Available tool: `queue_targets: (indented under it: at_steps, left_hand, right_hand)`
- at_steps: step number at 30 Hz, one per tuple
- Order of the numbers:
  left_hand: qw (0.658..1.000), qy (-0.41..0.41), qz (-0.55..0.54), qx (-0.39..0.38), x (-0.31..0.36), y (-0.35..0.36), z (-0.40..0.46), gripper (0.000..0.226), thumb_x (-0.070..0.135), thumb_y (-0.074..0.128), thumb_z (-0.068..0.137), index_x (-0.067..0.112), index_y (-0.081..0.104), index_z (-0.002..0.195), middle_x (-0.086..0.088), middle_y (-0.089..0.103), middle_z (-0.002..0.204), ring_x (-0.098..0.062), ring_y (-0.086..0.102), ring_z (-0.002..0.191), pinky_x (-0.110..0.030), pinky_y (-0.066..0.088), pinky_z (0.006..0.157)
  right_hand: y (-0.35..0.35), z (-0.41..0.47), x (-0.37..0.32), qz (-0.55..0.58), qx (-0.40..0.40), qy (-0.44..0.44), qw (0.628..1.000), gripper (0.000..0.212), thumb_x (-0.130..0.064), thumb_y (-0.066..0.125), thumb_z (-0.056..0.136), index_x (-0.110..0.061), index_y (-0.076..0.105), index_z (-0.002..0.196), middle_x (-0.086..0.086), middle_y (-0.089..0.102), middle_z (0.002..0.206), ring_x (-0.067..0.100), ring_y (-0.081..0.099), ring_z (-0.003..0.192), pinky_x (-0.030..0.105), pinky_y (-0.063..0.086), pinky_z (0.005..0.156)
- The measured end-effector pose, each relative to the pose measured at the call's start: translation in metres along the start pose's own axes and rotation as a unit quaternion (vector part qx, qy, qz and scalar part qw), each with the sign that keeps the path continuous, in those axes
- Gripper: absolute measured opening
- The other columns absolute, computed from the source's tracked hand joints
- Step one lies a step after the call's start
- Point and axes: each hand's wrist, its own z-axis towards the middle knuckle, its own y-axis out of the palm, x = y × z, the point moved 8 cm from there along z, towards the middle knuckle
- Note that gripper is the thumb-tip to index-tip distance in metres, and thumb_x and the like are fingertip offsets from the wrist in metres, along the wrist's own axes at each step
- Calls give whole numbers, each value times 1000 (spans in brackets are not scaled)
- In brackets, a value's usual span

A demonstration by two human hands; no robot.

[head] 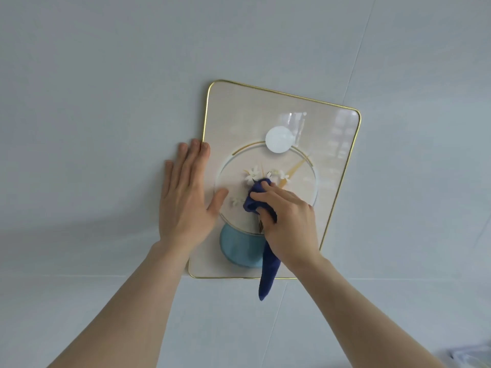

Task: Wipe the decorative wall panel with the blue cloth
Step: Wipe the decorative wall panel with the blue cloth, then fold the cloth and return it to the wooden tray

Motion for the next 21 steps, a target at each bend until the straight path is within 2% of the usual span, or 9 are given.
queue_targets:
  at_steps: [4, 5, 7, 9, 11, 13, 17, 19, 21]
  left_hand:
    - [999, -35, -15, -32, 9, -14, 0, 72, 38, 56, 99, 24, 21, 160, -1, 13, 173, -19, 6, 161, -47, 12, 130]
    - [998, -50, -13, -28, 13, -20, -1, 69, 39, 55, 98, 24, 25, 159, -1, 14, 172, -21, 8, 160, -48, 14, 129]
    - [997, -67, -17, -20, 22, -30, -7, 63, 39, 57, 97, 24, 35, 154, -2, 20, 170, -25, 17, 157, -48, 20, 128]
    - [998, -53, -31, -22, 37, -39, -15, 50, 37, 60, 96, 24, 50, 143, -1, 36, 162, -25, 30, 151, -47, 29, 123]
    - [995, -40, -67, -58, 50, -39, -26, 34, 35, 61, 96, 28, 62, 129, 5, 56, 145, -20, 47, 138, -41, 39, 113]
    - [984, -38, -111, -134, 62, -31, -41, 24, 37, 61, 95, 36, 65, 120, 16, 66, 128, -12, 57, 123, -34, 47, 101]
    - [934, -52, -196, -295, 82, -8, -70, 37, 51, 61, 87, 44, 62, 124, 25, 67, 123, -1, 60, 117, -37, 52, 102]
    - [914, -59, -224, -332, 90, -4, -78, 39, 48, 65, 89, 43, 63, 127, 24, 69, 122, -4, 63, 117, -38, 53, 103]
    - [907, -62, -235, -344, 95, -5, -79, 32, 40, 71, 91, 39, 67, 123, 21, 73, 117, -8, 68, 110, -40, 56, 100]
  right_hand:
    - [3, -26, 14, 54, -113, 160, 979, 31, -10, 74, 83, -32, 78, 105, -9, 80, 101, 19, 73, 95, 36, 60, 82]
    - [3, -34, 17, 66, -134, 189, 971, 28, -15, 76, 83, -34, 78, 103, -12, 80, 97, 15, 72, 91, 33, 60, 79]
    - [1, -48, 22, 98, -165, 238, 952, 20, -21, 79, 83, -35, 78, 99, -14, 79, 93, 9, 71, 82, 20, 56, 59]
    - [-4, -60, 26, 134, -179, 287, 932, 17, -22, 80, 83, -33, 77, 96, -12, 79, 94, 9, 70, 73, 15, 49, 46]
    - [-13, -69, 30, 181, -170, 339, 907, 19, -19, 82, 81, -29, 72, 93, -8, 81, 92, 15, 74, 78, 26, 61, 57]
    - [-21, -76, 33, 235, -163, 381, 879, 28, -13, 85, 76, -23, 67, 95, -4, 81, 92, 19, 77, 86, 39, 67, 72]
    - [-36, -77, 33, 275, -169, 397, 859, 49, -7, 91, 70, -16, 59, 105, 2, 74, 110, 27, 73, 100, 47, 65, 86]
    - [-44, -77, 32, 288, -186, 392, 854, 54, -4, 92, 70, -14, 58, 110, 1, 71, 113, 27, 73, 101, 45, 65, 85]
    - [-51, -78, 32, 316, -207, 386, 842, 54, 4, 88, 72, -13, 56, 113, 1, 69, 114, 24, 74, 95, 36, 65, 72]
